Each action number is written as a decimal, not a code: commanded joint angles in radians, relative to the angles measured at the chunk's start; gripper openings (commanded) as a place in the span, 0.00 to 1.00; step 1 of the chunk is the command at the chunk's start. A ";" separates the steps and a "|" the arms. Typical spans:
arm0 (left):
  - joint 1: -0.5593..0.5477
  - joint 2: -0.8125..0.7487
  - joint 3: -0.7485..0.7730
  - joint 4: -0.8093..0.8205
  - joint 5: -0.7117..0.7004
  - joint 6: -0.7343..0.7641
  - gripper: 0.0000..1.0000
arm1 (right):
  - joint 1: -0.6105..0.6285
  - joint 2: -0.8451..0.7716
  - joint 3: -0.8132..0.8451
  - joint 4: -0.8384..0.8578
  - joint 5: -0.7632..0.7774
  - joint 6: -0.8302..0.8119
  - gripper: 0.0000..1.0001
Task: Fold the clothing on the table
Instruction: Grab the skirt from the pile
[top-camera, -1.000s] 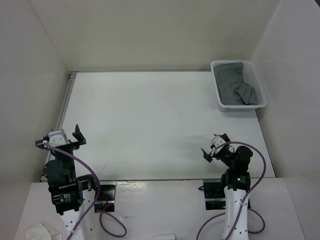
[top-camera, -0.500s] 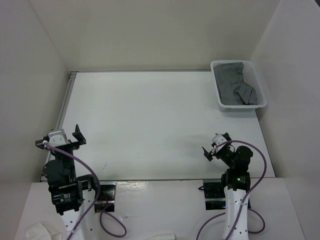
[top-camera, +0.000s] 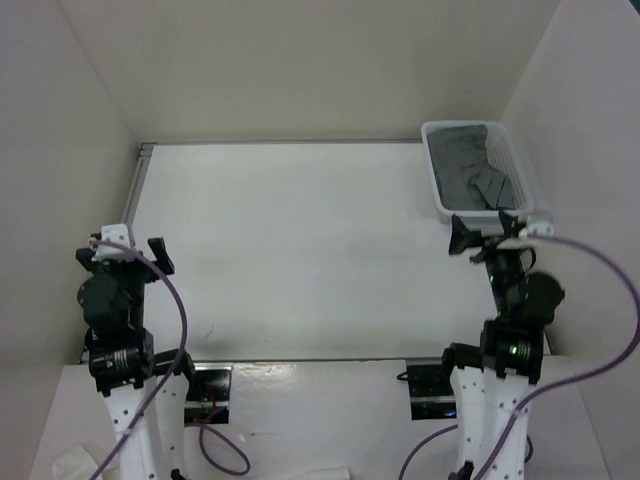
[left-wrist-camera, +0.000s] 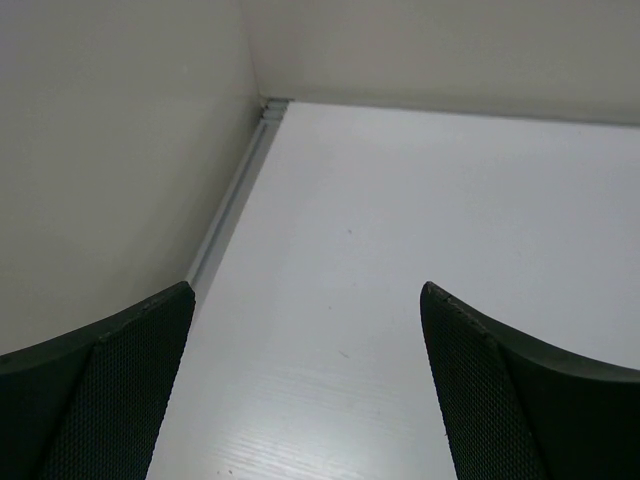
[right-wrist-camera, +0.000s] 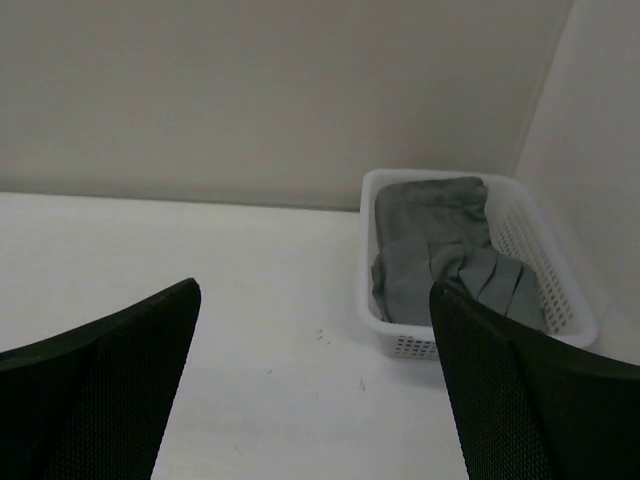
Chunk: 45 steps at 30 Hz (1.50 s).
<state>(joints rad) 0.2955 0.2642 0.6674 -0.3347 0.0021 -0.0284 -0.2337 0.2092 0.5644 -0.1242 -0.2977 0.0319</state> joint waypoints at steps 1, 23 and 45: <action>-0.004 0.091 0.070 -0.050 0.102 0.048 0.99 | -0.004 0.351 0.265 -0.147 -0.013 -0.031 0.99; -0.004 0.891 0.620 -0.470 0.033 0.064 0.99 | 0.300 1.254 0.664 -0.514 0.533 -0.257 0.99; -0.022 1.055 0.587 -0.342 0.085 0.087 0.99 | 0.222 1.490 1.069 -0.359 0.510 -0.273 0.99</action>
<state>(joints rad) 0.2779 1.3113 1.2648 -0.7139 0.0647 0.0517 0.0196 1.6741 1.6405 -0.5709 0.2581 -0.2119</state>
